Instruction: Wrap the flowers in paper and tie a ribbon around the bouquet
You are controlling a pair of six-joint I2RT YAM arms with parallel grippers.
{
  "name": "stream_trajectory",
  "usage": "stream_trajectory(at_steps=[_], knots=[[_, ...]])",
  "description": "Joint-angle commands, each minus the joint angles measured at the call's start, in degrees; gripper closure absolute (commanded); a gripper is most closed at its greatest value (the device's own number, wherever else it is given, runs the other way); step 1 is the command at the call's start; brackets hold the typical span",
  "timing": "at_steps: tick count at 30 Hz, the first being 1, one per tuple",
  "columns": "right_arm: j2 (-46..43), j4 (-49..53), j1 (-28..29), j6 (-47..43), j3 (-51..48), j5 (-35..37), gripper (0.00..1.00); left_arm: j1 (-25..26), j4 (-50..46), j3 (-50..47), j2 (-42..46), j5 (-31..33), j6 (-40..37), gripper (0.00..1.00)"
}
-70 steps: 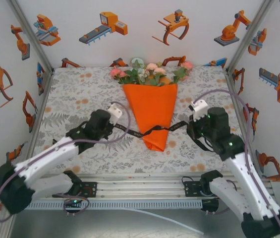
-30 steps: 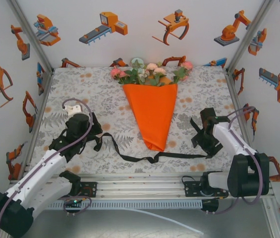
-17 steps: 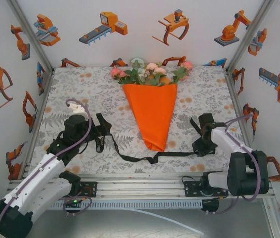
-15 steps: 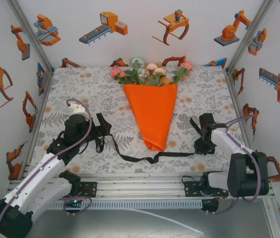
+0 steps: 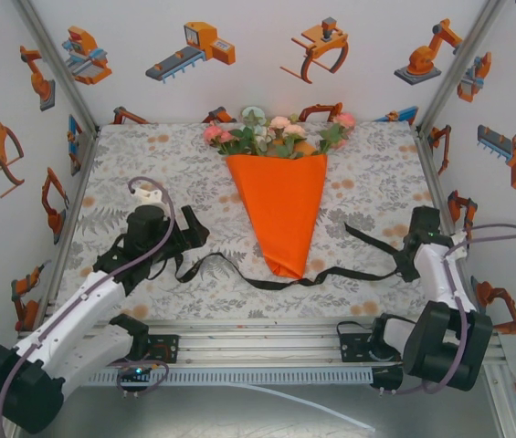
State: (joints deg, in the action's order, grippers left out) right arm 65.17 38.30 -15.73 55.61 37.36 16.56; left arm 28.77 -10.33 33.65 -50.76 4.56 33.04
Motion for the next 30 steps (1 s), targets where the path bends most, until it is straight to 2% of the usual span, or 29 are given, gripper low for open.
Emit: stream_trajectory(at_steps=[1,4,7,11,16,18,24,30], knots=[[-0.2,-3.8,-0.2,-6.9,2.6,-8.9,0.46,-0.3,5.6,1.7,-2.0,-4.9,3.9,0.03],[-2.2,-8.0,2.1,-12.6,3.7,-20.0,0.43,-0.2,11.1,3.0,-7.2,-9.0,8.6,0.03],[-3.4,-15.7,7.4,-17.3,3.6,-30.9,0.38,0.1,15.5,6.2,-15.4,-11.5,13.8,0.02],[0.1,-24.3,13.4,-17.8,4.0,-38.2,0.25,1.0,21.3,11.7,-27.1,-12.3,16.4,0.02],[10.1,-29.9,17.5,-18.7,7.2,-43.2,0.23,1.7,24.8,19.5,-40.6,-13.0,16.9,0.00],[15.2,-34.5,17.8,-18.6,7.7,-46.8,0.25,2.1,26.7,21.4,-44.7,-11.8,16.6,0.02],[25.5,-42.8,19.8,-17.5,9.2,-49.7,0.35,3.2,29.6,23.4,-52.8,-8.1,18.5,0.10],[31.5,-49.0,21.3,-14.5,8.3,-50.3,0.44,3.9,37.0,23.1,-58.0,-12.4,19.9,0.21]])
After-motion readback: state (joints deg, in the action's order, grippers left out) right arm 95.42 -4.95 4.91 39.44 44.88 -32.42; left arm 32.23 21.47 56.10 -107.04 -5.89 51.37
